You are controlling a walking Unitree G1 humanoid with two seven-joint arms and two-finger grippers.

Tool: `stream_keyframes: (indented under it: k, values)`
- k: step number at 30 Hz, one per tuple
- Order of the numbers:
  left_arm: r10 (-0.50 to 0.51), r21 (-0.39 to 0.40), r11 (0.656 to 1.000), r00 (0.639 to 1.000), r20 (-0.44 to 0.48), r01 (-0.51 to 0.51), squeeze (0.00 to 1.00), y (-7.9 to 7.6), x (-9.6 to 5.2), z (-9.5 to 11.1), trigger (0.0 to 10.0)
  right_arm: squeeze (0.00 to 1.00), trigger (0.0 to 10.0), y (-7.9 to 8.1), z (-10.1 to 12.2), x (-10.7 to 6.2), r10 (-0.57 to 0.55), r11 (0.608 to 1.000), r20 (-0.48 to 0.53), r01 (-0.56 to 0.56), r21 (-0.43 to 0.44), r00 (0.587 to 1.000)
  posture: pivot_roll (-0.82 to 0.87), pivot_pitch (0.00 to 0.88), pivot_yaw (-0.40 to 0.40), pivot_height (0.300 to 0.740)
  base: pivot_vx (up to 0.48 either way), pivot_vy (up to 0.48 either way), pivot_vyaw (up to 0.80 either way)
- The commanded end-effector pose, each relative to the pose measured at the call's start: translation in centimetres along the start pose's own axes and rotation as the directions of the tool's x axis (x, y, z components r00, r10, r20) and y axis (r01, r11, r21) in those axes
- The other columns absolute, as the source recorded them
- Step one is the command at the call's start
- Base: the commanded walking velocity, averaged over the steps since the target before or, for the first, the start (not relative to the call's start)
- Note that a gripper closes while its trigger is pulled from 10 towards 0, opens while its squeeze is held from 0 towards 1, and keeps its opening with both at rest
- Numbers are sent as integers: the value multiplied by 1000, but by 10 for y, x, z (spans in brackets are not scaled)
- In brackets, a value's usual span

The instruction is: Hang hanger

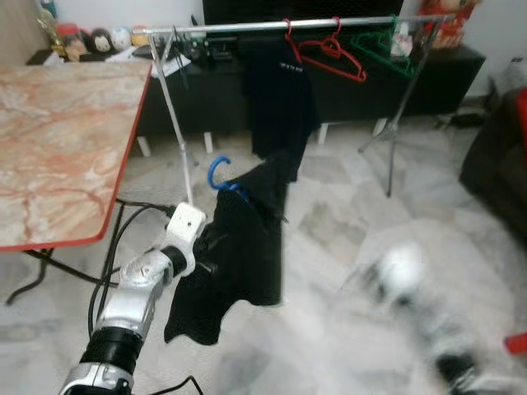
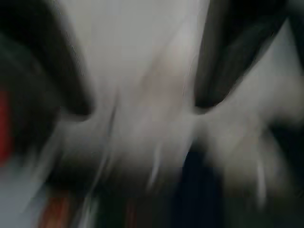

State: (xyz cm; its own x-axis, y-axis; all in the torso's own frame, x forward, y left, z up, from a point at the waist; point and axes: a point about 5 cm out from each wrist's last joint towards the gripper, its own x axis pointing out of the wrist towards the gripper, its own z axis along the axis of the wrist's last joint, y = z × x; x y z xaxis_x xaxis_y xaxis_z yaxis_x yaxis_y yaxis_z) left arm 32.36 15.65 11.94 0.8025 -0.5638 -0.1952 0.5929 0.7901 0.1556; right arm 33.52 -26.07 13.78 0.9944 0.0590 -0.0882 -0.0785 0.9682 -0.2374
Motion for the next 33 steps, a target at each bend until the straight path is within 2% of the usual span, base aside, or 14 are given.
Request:
stream_keyframes:
  k: [1, 2, 4, 7, 10, 13, 17, 22, 23, 25, 26, 28, 31, 33]
  values:
    - [-92, 15, 996, 995, 30, 91, 0, -15, 5, 15, 10000, 0, 10000, 67, 13, -9, 319, 946, 26, -320, 53, 947, -105, 0, -17, 740, 0, 0, 0]
    - [-107, 16, 994, 994, 16, 107, 0, -18, 5, 16, 10000, 0, 10000, 80, 15, -14, 380, 923, 32, -382, 48, 924, -105, 0, -17, 740, 0, 0, 0]
    - [-117, 19, 993, 993, 8, 117, 0, -20, 5, 16, 10000, 0, 10000, 90, 16, -19, 421, 906, 33, -422, 40, 907, -106, 0, -20, 740, 0, 0, 0]
    - [-175, 8, 984, 984, -30, 176, 0, -33, 0, 20, 10000, 0, 10000, 117, 15, -40, 535, 843, 7, -534, 72, 845, -102, 0, -24, 740, 0, 0, 0]
    - [-213, -13, 977, 976, -40, 212, 0, -41, -3, 24, 10000, 0, 10000, 123, 20, -52, 595, 802, -35, -590, 92, 803, -102, 0, -26, 740, 0, 0, 0]
    - [-253, -30, 967, 967, -37, 252, 0, -48, -4, 29, 10000, 0, 10000, 127, 23, -62, 650, 760, -78, -648, 58, 756, -109, 0, -30, 740, 0, 0, 0]
    - [-305, -49, 952, 950, -63, 302, 0, -57, -3, 34, 10000, 0, 10000, 126, 25, -63, 636, 770, -145, -636, 54, 758, -122, 0, -37, 740, 0, 0, 0]
    - [-331, -60, 944, 937, -116, 326, 0, -60, -3, 31, 10000, 0, 10000, 132, 28, -71, 673, 737, -178, -670, 86, 718, -140, 0, -43, 740, 0, 0, 0]
    - [-331, -60, 944, 937, -116, 326, 0, -60, -3, 31, 10000, 0, 10000, 132, 28, -71, 673, 737, -178, -670, 86, 718, -140, 0, -43, 740, 0, 0, 0]
    - [-322, -89, 946, 936, -143, 312, 0, -59, -3, 29, 10000, 0, 10000, 124, 20, -72, 613, 789, -205, -606, 105, 763, -144, 0, -41, 740, 0, 0, 0]
    - [-322, -89, 946, 936, -143, 312, 0, -59, -3, 29, 10000, 0, 10000, 124, 20, -72, 613, 789, -205, -606, 105, 763, -144, 0, -41, 740, 0, 0, 0]
    - [-330, -99, 943, 930, -163, 317, 0, -60, -5, 27, 10000, 0, 10000, 121, 8, -73, 554, 832, -251, -539, 134, 794, -138, 0, -36, 740, 0, 0, 0]
    - [-313, -103, 949, 932, -182, 298, 0, -59, -7, 27, 10000, 0, 10000, 122, -1, -75, 530, 848, -268, -496, 186, 805, -128, 0, -35, 740, 0, 0, 0]
    - [-279, -104, 959, 943, -181, 264, 0, -54, -5, 30, 10000, 0, 10000, 120, -6, -74, 475, 879, -288, -430, 208, 831, -116, 0, -38, 740, 0, 0, 0]
